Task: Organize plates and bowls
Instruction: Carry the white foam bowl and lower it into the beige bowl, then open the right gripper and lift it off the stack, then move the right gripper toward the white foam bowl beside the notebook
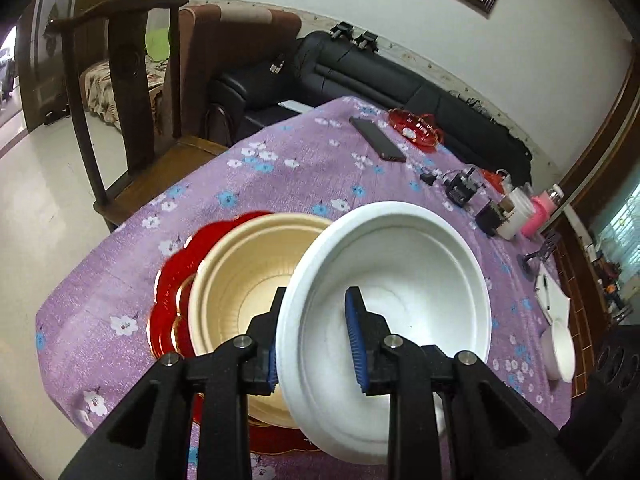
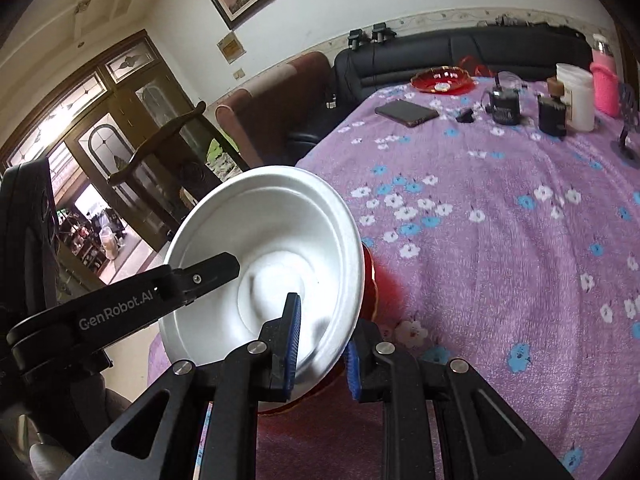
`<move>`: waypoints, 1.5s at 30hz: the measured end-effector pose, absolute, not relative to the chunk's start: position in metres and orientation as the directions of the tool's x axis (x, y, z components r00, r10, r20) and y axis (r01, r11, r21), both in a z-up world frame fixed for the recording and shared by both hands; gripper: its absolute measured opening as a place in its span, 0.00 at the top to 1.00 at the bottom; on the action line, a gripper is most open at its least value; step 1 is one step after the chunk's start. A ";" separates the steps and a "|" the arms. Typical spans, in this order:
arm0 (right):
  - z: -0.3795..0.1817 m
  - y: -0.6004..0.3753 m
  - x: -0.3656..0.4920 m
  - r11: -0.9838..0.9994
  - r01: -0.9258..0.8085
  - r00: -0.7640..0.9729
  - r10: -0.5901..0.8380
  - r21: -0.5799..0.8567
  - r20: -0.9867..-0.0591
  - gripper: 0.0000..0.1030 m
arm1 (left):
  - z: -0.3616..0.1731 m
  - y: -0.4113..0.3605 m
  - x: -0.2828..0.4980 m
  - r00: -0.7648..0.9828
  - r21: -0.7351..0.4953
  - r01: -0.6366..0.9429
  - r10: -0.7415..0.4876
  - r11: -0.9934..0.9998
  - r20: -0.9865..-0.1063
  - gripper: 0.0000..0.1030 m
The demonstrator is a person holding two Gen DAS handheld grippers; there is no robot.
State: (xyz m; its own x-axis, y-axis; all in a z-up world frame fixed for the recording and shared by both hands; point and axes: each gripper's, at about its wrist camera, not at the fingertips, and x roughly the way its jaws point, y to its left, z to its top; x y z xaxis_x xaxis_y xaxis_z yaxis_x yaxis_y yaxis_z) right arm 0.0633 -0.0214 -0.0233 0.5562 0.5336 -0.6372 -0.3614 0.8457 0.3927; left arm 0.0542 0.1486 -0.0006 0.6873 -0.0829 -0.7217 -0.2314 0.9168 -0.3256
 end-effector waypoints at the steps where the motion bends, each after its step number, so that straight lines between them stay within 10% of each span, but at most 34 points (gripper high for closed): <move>1: -0.019 -0.018 0.063 0.848 -0.369 0.560 0.529 0.380 -0.637 0.79 | 0.003 0.151 0.052 0.694 -0.330 -0.229 -0.084 0.916 -0.715 0.75; 17: -0.030 0.028 0.085 0.868 -0.381 0.513 0.484 0.317 -0.709 0.80 | -0.008 0.192 0.057 0.668 -0.243 -0.347 0.056 0.906 -0.742 0.75; 26: -0.035 0.032 0.087 0.901 -0.356 0.551 0.417 0.248 -0.723 0.79 | -0.001 0.201 0.049 0.702 -0.248 -0.362 0.087 0.899 -0.707 0.53; 34: -0.019 0.032 0.073 0.912 -0.361 0.630 0.391 0.193 -0.671 0.57 | 0.015 0.195 0.039 0.734 -0.202 -0.386 0.168 0.900 -0.658 0.25; 36: -0.014 0.028 0.070 0.914 -0.349 0.647 0.393 0.204 -0.654 0.34 | 0.019 0.194 0.036 0.741 -0.183 -0.397 0.197 0.899 -0.642 0.24; 45: -0.006 0.000 0.062 0.927 -0.301 0.683 0.373 0.223 -0.628 0.32 | 0.030 0.174 0.029 0.759 -0.065 -0.407 0.298 0.911 -0.579 0.20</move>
State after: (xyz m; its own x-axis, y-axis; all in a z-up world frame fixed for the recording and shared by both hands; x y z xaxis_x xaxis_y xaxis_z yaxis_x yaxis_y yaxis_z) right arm 0.0623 -0.0003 -0.0062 0.6825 0.3734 -0.6283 -0.3014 0.9269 0.2234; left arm 0.0286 0.1737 0.0305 0.7592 0.2982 -0.5786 -0.4074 0.9109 -0.0651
